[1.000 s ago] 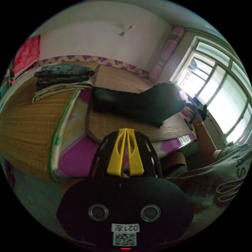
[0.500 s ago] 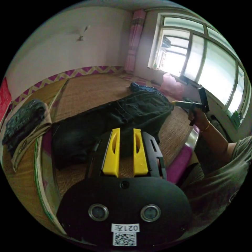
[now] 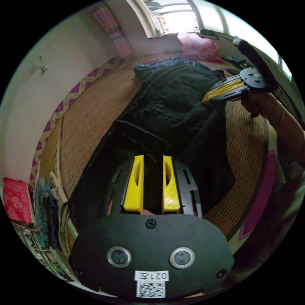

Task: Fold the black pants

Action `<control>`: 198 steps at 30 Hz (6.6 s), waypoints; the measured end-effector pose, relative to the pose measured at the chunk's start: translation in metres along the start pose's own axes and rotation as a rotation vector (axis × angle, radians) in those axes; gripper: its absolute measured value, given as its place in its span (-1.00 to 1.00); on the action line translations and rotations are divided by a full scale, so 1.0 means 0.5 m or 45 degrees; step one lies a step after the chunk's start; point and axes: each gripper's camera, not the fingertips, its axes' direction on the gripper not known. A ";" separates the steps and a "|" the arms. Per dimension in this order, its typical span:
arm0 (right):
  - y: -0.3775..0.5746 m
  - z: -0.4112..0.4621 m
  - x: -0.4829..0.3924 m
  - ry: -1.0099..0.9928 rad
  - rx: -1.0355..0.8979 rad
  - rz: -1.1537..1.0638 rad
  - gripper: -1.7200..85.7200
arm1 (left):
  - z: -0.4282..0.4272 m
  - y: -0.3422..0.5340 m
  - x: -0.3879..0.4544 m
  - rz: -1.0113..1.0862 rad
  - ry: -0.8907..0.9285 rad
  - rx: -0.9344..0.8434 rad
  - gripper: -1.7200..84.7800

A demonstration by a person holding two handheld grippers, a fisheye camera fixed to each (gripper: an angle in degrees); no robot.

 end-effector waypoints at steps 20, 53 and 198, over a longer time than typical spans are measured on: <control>-0.032 -0.066 0.181 -0.299 -0.002 0.189 -0.98 | -0.566 0.757 -0.705 -1.433 -0.132 0.837 -0.97; 0.205 -0.342 0.827 -0.563 0.403 1.279 -0.65 | -0.650 1.125 -1.081 -1.882 0.124 0.575 -0.98; -0.272 -0.428 0.448 -0.135 -0.035 0.429 -0.81 | -0.695 0.868 -0.703 -1.185 -0.023 0.319 -0.86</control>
